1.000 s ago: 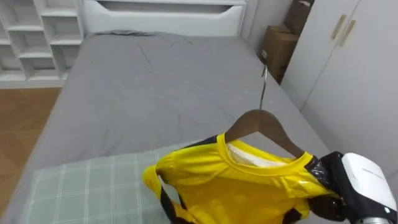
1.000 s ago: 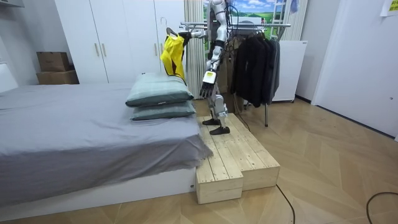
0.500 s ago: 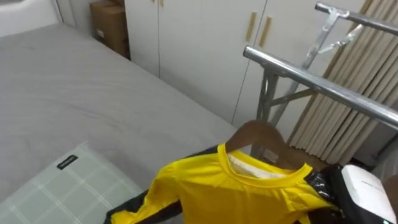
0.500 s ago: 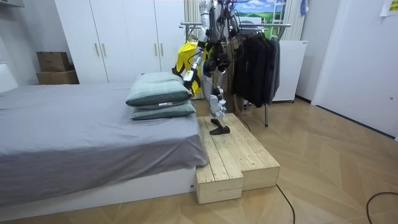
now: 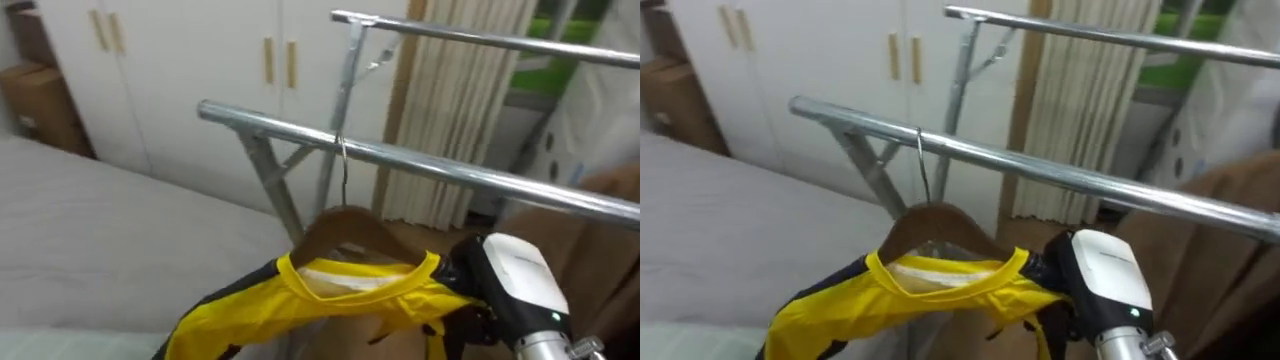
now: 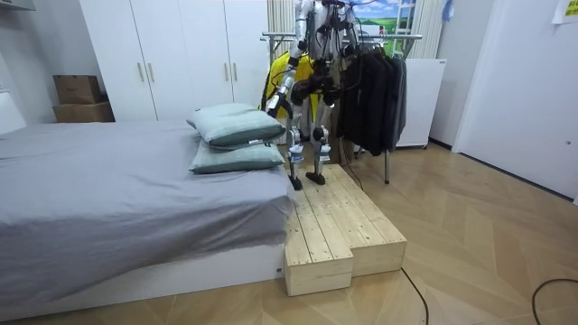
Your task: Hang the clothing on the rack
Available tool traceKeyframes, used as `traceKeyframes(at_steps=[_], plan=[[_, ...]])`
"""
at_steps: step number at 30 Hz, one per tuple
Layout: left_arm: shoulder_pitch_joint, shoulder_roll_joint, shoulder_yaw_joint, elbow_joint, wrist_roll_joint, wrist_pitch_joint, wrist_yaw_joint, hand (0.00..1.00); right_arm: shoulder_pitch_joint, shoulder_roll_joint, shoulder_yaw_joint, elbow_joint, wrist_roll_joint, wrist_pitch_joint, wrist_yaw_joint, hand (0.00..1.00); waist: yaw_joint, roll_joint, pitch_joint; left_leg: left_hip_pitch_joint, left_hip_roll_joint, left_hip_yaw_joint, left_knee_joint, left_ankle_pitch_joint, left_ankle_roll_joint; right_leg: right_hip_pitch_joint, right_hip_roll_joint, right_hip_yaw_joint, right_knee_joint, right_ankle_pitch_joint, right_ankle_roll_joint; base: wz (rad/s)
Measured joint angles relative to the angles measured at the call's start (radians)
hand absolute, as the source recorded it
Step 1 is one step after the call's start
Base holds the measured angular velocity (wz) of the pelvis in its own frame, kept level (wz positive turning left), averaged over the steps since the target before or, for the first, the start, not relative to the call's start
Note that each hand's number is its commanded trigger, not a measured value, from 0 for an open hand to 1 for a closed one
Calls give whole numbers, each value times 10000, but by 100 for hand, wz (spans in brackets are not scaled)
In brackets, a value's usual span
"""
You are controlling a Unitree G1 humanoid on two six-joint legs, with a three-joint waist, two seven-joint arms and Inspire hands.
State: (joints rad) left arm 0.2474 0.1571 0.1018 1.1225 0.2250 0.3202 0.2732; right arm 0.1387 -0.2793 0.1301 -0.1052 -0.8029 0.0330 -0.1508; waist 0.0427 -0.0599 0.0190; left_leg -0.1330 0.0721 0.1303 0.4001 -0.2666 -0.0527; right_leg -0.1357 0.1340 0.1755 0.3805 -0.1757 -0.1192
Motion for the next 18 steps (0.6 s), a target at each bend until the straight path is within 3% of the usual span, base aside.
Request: traceKeyframes(at_steps=[3, 5, 7, 13, 16, 18], plan=[[-250, -97, -61, 10, -342, -28, -2, 0, -3, -26, 7, 21, -10, 42, -23, 100, -467, 130, -96, -155, -14, -198, -636, 588, 77, 24, 378, 759, -36, 108, 19, -85], [-679, -177, -84, 165, -675, -306, 3, 0, 2, -21, 0, 0, -191, 51, -27, 100, -686, 180, -117, -77, -315, -621, -855, 906, 164, 68, 491, 1164, -43, 196, 116, -63], [-893, -228, -86, 169, -778, -624, 6, 0, 4, -6, -8, -67, -276, 94, -35, 100, -702, 175, -122, 89, -359, -546, -1034, 1282, 196, 79, 580, 1535, -28, 206, 145, -54], [-1410, -183, -783, 487, -1347, -1286, 19, 0, 0, 3, -64, -805, -675, 107, -183, 100, -610, 90, -156, 624, -491, 280, -1563, 1153, 484, -7, 398, 1871, -39, 79, 380, -36], [-1421, -153, -853, 786, -1515, -1410, 9, 0, -7, 12, -52, -1162, -707, 110, -252, 100, -90, 99, -130, 917, -389, 944, -1706, 983, 472, 0, 329, 1490, -149, 72, 461, -59], [-1341, -144, -844, 807, -1521, -1464, 6, 0, -9, 12, -21, -1348, -698, 102, -252, 100, -23, 107, -125, 954, -341, 1078, -1705, 884, 426, 14, 317, 1333, -236, 71, 461, -31]])
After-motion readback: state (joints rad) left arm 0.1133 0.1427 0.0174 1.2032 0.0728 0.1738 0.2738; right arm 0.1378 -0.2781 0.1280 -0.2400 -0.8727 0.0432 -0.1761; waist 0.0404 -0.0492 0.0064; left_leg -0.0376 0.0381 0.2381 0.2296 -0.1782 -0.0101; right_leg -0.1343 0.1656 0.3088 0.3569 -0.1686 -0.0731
